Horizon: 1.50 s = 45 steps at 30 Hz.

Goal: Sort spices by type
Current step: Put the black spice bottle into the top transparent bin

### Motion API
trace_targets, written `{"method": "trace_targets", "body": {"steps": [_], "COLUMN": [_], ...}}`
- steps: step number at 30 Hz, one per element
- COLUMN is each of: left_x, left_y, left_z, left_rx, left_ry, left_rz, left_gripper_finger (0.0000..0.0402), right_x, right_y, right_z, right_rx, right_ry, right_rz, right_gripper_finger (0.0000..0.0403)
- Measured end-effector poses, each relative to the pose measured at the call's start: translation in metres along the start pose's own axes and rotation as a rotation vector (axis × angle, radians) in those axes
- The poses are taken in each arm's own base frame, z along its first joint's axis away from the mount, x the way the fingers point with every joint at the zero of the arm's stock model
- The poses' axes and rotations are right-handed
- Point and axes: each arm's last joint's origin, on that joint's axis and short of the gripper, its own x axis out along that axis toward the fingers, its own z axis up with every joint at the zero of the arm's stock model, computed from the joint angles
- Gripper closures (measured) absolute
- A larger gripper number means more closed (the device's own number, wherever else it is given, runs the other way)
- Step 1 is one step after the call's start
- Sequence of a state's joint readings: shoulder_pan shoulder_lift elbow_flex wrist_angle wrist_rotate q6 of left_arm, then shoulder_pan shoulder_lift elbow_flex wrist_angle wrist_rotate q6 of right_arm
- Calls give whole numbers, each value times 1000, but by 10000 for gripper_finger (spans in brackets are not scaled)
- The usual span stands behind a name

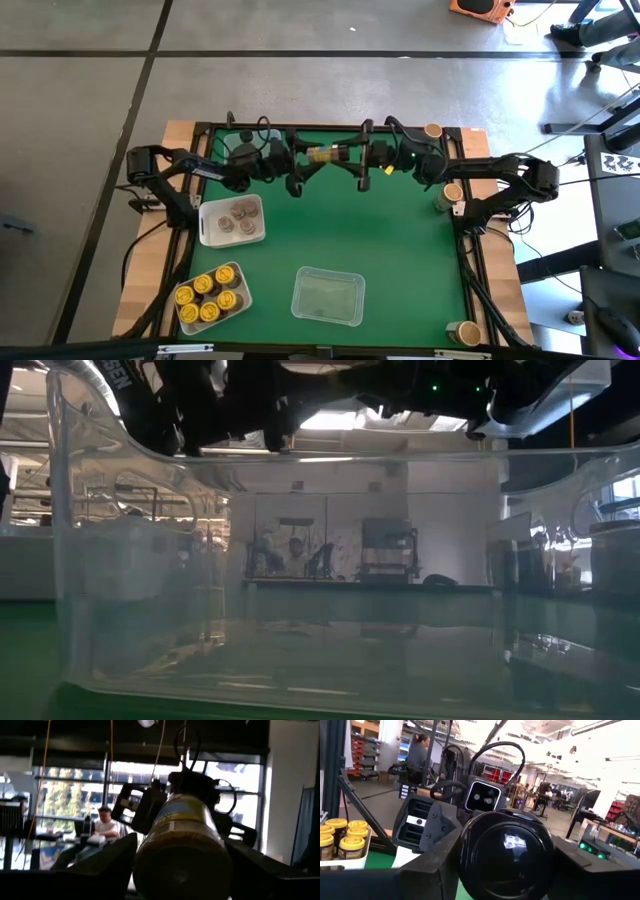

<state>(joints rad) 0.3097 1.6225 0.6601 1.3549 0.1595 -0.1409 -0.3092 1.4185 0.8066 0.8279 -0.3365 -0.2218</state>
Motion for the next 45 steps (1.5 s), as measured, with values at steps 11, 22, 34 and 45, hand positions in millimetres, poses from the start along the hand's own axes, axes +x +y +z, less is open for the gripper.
{"method": "trace_targets", "body": {"steps": [11,22,34,45], "left_x": [-32,-47,-44,-39], "left_y": [17,17,17,18], "left_z": [5,-8,-6,-6], "left_rx": [40,99,141,145], "left_ry": [604,820,786,726], "left_rz": [192,249,232,231], "left_gripper_finger": [103,103,103,102], "right_x": [4,12,15,12], "right_y": [-9,-45,-40,-38], "right_z": [-10,-69,-113,-111], "right_rx": [-30,116,182,164], "right_ry": [336,993,1163,1178], "right_rz": [-118,-136,-70,-19], "right_gripper_finger": [194,194,174,89]}}
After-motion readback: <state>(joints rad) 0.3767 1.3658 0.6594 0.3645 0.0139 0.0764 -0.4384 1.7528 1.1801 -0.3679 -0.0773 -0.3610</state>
